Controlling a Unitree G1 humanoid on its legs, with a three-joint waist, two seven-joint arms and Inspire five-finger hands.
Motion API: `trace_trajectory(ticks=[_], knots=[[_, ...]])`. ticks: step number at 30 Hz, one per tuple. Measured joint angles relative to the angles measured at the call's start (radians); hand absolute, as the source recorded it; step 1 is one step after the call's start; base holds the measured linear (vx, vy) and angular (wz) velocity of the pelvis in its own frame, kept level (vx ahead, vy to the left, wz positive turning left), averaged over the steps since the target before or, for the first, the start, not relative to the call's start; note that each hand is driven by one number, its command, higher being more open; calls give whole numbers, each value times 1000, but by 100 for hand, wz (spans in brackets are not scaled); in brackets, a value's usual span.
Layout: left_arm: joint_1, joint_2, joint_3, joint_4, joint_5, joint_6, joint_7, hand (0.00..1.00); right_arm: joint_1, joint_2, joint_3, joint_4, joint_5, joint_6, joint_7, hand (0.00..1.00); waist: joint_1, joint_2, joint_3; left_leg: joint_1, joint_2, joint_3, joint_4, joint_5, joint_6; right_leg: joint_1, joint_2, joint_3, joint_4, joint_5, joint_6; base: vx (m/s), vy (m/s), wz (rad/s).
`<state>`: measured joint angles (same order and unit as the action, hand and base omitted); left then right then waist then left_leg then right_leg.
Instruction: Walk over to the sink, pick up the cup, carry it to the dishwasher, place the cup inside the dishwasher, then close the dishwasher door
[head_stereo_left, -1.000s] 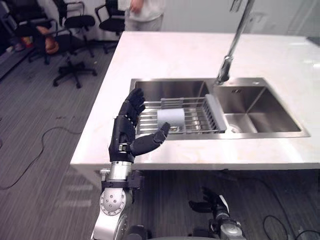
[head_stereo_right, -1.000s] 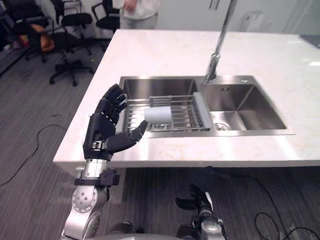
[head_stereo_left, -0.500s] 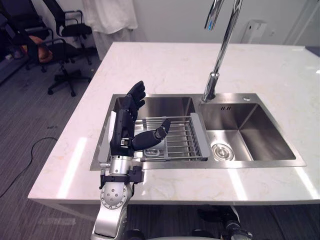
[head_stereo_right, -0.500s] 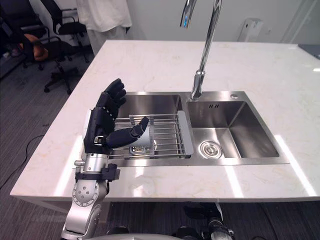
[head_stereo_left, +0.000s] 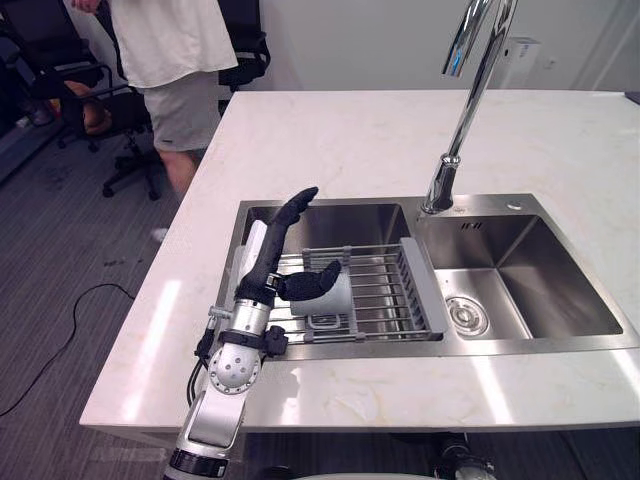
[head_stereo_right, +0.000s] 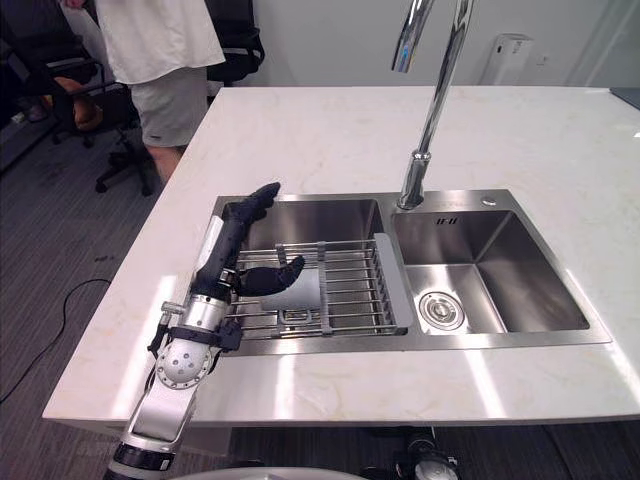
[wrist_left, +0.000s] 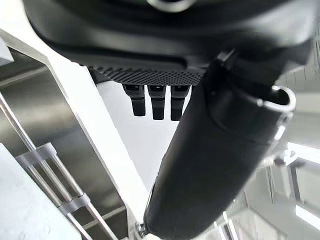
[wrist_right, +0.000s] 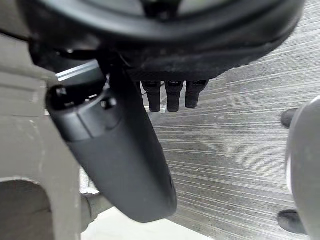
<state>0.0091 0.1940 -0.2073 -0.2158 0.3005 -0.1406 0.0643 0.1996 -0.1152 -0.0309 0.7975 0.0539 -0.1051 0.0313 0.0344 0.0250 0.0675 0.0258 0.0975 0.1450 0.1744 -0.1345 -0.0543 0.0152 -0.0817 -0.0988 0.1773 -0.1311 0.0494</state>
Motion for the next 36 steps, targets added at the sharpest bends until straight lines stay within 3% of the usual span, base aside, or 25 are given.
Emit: trace_trajectory(ticks=[5, 14, 28, 36], knots=[[-38, 34, 0, 131, 40, 4, -6, 90, -13, -19, -1, 63, 0, 0, 5, 90, -24, 3, -2, 23, 4, -22, -101, 61, -4, 3, 20, 9, -65, 56, -10, -49, -46, -9], [-34, 97, 4, 221, 107, 19, -20, 90, 4, -38, 0, 63, -4, 0, 5, 90, -24, 2, -5, 18, -22, -28, -162, 114, 8, 4, 5, 20, -170, 146, 0, -100, 35, -4], [-21, 113, 45, 228, 134, 24, -18, 90, 4, -38, 0, 82, -8, 0, 5, 90, -27, -15, -13, 19, -37, -57, -198, 130, 10, 16, 2, 14, -218, 167, 12, -1, 3, 2], [-28, 131, 45, 309, 177, 43, -20, 90, 0, -38, 0, 82, -9, 0, 7, 90, -48, -16, -12, 19, -39, -59, -199, 129, 11, 15, 0, 15, -220, 169, 11, -20, -2, -1]])
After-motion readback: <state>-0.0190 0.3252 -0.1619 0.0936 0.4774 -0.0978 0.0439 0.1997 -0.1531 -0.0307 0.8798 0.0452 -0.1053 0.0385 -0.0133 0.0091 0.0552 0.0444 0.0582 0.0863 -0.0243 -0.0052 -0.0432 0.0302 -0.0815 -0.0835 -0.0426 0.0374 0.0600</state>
